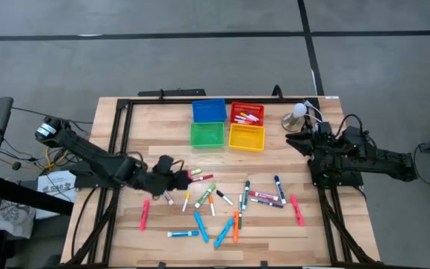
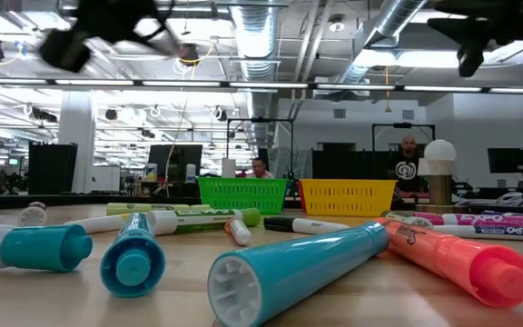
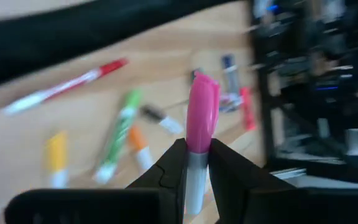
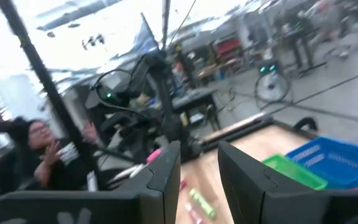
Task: Pick & Place Markers
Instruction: Put the pink highlighter into the red bin
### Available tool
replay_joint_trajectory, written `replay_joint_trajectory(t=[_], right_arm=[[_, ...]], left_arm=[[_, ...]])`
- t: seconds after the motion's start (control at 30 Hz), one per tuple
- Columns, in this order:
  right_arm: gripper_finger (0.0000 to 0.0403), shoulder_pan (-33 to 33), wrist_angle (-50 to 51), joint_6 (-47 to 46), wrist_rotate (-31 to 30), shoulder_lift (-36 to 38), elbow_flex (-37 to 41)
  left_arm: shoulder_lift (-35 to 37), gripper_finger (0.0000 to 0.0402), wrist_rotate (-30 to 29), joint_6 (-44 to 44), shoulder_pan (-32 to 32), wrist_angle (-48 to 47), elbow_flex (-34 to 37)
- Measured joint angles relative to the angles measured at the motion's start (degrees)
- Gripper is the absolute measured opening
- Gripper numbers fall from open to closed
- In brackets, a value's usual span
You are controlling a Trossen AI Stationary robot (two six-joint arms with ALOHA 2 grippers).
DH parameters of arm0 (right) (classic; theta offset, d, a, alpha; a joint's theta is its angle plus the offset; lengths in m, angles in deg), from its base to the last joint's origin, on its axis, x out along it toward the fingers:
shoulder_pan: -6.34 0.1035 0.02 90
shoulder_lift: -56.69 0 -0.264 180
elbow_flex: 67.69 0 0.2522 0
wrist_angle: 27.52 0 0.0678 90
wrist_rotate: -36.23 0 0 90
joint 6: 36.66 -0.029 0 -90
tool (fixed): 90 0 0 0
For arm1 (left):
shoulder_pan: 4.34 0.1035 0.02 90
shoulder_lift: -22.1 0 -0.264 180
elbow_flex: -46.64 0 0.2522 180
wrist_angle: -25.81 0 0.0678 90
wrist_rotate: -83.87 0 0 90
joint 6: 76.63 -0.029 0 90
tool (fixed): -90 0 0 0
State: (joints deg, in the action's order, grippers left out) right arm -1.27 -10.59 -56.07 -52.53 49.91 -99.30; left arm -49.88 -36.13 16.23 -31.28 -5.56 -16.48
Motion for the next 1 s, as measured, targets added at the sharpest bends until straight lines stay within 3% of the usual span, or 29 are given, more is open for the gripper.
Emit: replay_joint_trajectory(t=[0.2,0.37,0.67,0.87,1.0], right_arm=[[0.0098,0.16,-1.99,-1.65,-1.04,-1.78,0.0],[0.0098,1.25,-3.51,-5.36,1.23,-8.14,0.01],[0.011,3.13,-20.89,-9.41,4.15,-27.69,-0.02],[0.0153,2.99,-31.93,-14.89,8.22,-40.75,-1.04],[0.0188,2.99,-33.6,-15.18,9.99,-48.73,-4.45]], left_arm=[[-0.02,0.0058,1.2,-11.31,6.72,12.92,-0.04],[-0.04,0.0058,3.02,-16.61,10.83,17.76,-0.04],[-0.07,0.0058,4.05,-19.04,14.37,19.77,-0.07],[-0.09,0.0058,4.07,-20.65,15.96,20.73,-0.07],[-0.09,0.0058,4.92,-21.05,16.93,21.28,-0.07]])
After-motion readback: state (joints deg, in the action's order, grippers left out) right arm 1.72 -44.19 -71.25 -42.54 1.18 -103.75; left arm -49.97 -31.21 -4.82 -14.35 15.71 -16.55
